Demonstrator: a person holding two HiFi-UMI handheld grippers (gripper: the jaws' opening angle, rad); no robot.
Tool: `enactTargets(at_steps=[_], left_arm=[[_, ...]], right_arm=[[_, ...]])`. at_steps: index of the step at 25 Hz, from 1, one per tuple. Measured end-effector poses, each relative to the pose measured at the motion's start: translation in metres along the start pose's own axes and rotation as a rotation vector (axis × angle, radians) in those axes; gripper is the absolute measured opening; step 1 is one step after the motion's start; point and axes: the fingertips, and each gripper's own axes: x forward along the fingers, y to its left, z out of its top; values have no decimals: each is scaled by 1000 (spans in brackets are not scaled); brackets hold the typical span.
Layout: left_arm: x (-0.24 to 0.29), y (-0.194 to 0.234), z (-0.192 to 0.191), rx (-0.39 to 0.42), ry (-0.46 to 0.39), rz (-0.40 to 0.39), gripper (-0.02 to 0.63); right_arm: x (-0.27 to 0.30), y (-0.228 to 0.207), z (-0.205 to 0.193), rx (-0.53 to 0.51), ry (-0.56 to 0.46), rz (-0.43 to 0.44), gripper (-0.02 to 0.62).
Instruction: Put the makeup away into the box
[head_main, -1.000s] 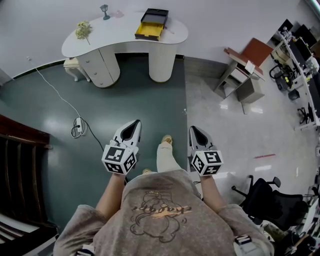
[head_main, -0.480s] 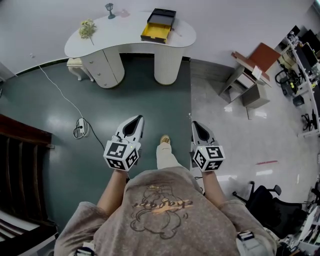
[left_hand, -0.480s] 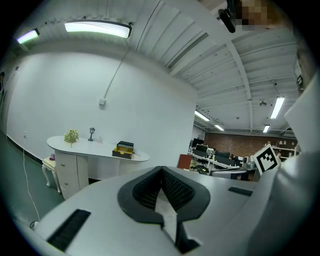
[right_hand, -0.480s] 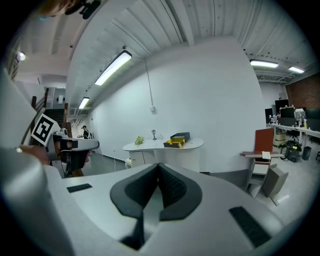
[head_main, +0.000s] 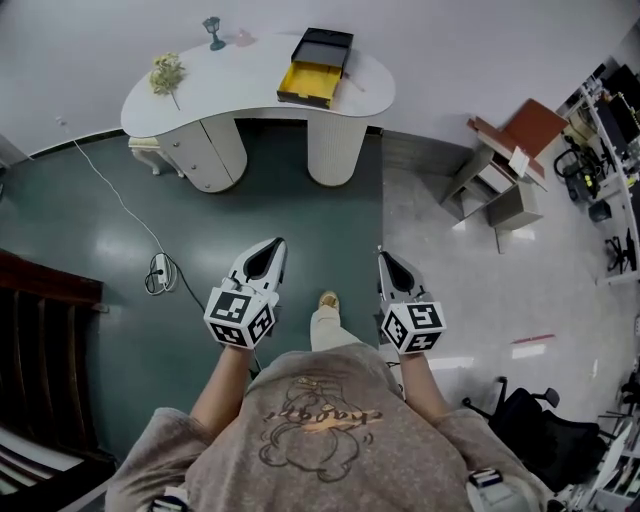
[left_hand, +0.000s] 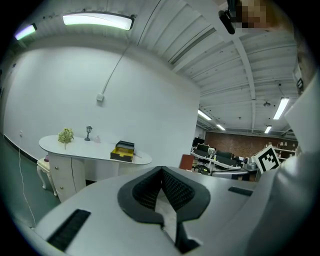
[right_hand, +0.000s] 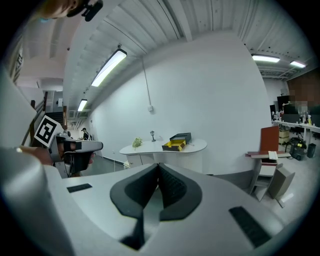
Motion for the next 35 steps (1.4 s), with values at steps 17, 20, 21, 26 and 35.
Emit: enactTargets(at_steps=[17, 20, 21, 26, 35], left_arm=[[136, 21, 43, -12, 4, 43, 21], [149, 20, 47, -5, 2, 44, 21], [153, 20, 48, -2, 1, 44, 21], [169, 25, 52, -3, -4, 48, 21], [205, 42, 59, -2, -21, 41, 21]], right_arm=[[104, -95, 55, 9, 18, 61, 3], [112, -108, 60, 15, 21, 63, 3], [115, -111, 61, 18, 21, 63, 3], [130, -121, 61, 27, 38, 61, 3], [165, -134, 72, 17, 38, 70, 3]])
